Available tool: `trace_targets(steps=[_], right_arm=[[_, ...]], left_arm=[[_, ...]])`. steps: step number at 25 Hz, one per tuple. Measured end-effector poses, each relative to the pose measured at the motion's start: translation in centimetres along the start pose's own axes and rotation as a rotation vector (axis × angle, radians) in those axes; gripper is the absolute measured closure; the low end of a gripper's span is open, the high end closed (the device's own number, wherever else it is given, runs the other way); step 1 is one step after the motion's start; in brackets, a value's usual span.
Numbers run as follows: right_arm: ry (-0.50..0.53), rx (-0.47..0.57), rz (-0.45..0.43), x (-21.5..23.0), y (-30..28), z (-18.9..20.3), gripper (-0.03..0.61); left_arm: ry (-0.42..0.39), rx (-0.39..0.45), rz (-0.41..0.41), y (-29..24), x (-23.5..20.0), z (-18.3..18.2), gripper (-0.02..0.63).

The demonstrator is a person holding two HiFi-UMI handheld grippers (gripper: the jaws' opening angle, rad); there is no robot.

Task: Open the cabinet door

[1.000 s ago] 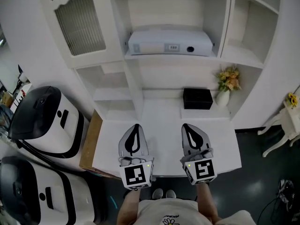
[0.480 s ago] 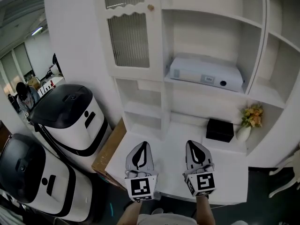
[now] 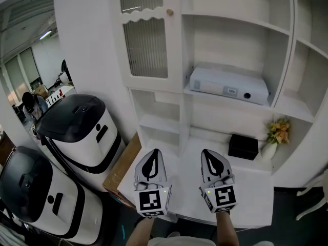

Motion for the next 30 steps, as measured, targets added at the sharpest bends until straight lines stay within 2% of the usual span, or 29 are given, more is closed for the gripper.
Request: trace_targets(steps=[6,10,11,13,16,18,20,25,30], right_arm=[[0.079,0.125,-0.026,1.7,-2.6,-6.0,0.578],[0.150,0.204,-0.017,3.4,-3.8,-10.8,0.578],[0.168,0.220,-0.013,3.7,-4.0,-11.9,0.578],[0.194,0.248,-0.011,4.0,-4.1,-13.6,0.578],[0.210,0.266,-0.008,4.1,-3.7,-14.9,0.578],[0.214,0.269,-0.007,3.8,-3.4,-15.1,0.578],[0.218,0.268,0.003,3.7,-3.0,-15.2,0.578],[0.228,0.248,0.036,4.2,-1.9,-14.9,0.578],[0.235,0.229,0.049,4.4,-1.4,-14.7,0.578]], left_arm=[[0.031,0.242,0.017,-6.0,-0.1,-9.5,0.606],[0.042,0.367,0.051,-10.7,1.0,-15.9,0.604],[0.042,0.388,0.061,-12.0,1.3,-17.5,0.596],[0.053,0.416,0.089,-14.4,1.8,-20.7,0.530],[0.090,0.427,0.132,-17.9,2.7,-24.9,0.515],[0.094,0.415,0.153,-20.1,3.3,-27.0,0.477],[0.088,0.391,0.157,-22.5,3.8,-28.4,0.465],[0.070,0.336,0.098,-27.8,4.7,-28.8,0.462],[0.086,0.317,0.098,-30.2,5.3,-29.4,0.443]])
Point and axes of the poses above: the fingertips, and each gripper's own axes: y backward along the fingers, x to its right, z out of its underside, the point moved 5 cm from there along y, backward along the fingers, and after that the axes turned 15 degrees about -z, right-handed, at the moved point
